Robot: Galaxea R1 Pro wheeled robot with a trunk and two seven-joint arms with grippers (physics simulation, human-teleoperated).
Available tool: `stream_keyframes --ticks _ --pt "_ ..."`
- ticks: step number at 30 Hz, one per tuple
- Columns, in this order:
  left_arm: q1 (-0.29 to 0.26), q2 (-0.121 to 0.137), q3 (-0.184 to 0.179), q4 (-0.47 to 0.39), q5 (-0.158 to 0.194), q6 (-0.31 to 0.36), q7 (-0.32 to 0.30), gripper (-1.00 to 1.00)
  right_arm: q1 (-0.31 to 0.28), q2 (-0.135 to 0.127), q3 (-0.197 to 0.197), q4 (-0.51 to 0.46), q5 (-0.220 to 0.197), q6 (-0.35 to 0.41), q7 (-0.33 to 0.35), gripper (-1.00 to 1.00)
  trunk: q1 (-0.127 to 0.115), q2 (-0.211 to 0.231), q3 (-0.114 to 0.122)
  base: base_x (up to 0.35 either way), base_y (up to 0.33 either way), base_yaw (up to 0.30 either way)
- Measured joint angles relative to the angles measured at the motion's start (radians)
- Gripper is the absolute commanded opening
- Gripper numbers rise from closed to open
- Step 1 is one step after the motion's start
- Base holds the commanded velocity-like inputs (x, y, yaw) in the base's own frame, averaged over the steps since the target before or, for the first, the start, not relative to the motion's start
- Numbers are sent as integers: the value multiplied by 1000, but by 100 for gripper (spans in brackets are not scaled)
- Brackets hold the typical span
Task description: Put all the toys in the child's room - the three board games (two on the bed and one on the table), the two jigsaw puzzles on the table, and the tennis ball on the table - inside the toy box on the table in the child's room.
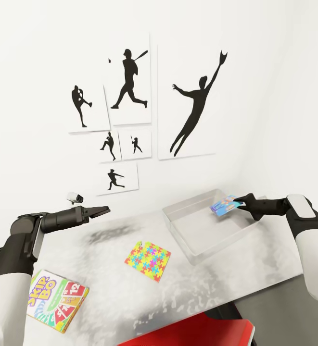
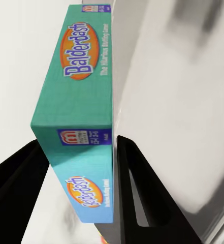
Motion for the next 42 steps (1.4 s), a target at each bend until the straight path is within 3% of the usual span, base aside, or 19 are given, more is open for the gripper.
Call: stream_keyframes --ticks 14,42 --pt "0 0 -1 0 0 0 0 100 0 0 4 69 4 -23 -1 -100 0 0 -23 0 0 0" --pt "0 -2 -1 0 -1 -2 0 100 -21 2 11 60 4 -42 0 -100 0 0 -69 0 0 0"
